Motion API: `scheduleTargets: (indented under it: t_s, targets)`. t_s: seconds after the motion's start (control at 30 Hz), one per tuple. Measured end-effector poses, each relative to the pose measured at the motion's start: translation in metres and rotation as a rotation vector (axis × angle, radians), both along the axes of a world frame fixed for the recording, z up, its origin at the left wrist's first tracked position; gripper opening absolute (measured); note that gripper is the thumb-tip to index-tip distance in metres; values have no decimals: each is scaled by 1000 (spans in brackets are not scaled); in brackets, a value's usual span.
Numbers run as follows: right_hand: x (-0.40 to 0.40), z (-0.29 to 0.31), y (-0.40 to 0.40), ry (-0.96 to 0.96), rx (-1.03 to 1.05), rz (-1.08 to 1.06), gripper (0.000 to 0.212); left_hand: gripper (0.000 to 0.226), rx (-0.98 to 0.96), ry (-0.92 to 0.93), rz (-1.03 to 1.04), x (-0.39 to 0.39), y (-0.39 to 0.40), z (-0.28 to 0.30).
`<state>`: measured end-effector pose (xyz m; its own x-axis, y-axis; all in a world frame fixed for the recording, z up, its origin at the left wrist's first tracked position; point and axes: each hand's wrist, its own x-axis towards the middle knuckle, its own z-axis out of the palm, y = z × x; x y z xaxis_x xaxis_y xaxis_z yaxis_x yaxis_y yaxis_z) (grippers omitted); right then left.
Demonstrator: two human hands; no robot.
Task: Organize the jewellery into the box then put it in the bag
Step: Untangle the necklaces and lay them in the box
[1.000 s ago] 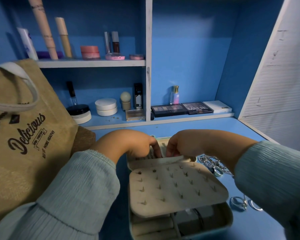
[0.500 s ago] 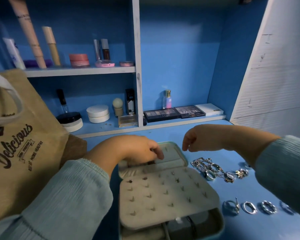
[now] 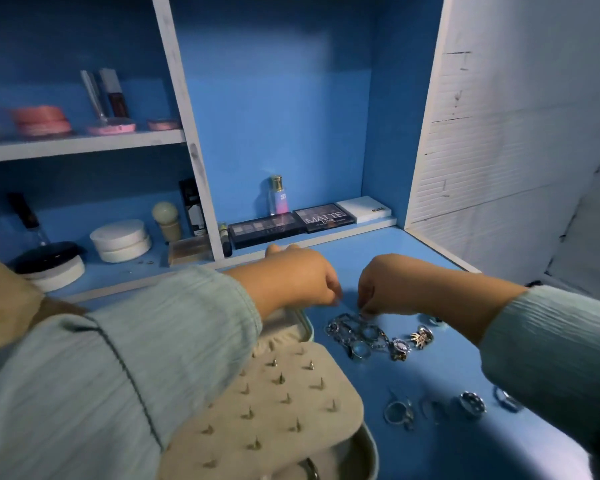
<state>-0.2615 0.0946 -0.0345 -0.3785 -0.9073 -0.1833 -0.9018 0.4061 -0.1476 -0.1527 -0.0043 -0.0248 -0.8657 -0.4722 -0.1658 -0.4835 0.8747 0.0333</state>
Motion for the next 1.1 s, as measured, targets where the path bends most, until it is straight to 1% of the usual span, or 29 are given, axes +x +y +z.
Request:
scheduleTargets:
  t_s: [0.1, 0.2, 0.23, 0.3, 0.37, 0.4, 0.47, 0.53, 0.57, 0.67, 0.77, 0.9, 0.97, 1.1]
  targets:
    - [-2, -3, 3, -30, -17, 0, 15, 25, -60, -65, -36, -13, 7, -7]
    - [-4, -6, 4, -42, 13, 11, 18, 20, -93, -72, -53, -19, 11, -11]
    - [-5, -6, 5, -59, 8, 13, 15, 17, -98, -70, -55, -19, 11, -12]
    - [-7, -4, 9, -127, -42, 5, 4, 13, -104, -67, -51, -18, 11, -13]
    - [-9, 1, 13, -219, -119, -27, 6, 12, -108, -64, -45, -19, 11, -13]
    - [-10, 2, 14, -270, -158, -52, 6, 16, -94, -60, -36, -19, 11, -12]
    - [-10, 4, 18, -331, -203, -81, 5, 25, -5, -66, 0, -21, 13, -8]
    - [-9, 3, 19, -340, -210, -77, 6, 30, 90, -89, 18, -22, 15, -5]
    - [-8, 2, 19, -342, -214, -77, 5, 30, 106, -98, 25, -22, 16, -4]
    - [-6, 1, 22, -310, -209, -91, 3, 26, 55, -102, 66, -18, 17, -7]
    - [-3, 0, 27, -242, -134, -76, 5, 19, 11, -98, 100, -14, 17, -10]
    - [5, -4, 29, -247, -58, -53, 7, 17, 1, -87, 105, -10, 17, -13]
    - [8, -6, 28, -235, -63, -52, 4, 15, -2, -70, 105, -8, 19, -14]
    - [7, -2, 29, -229, -109, -71, 6, 16, -1, -58, 99, -6, 20, -15]
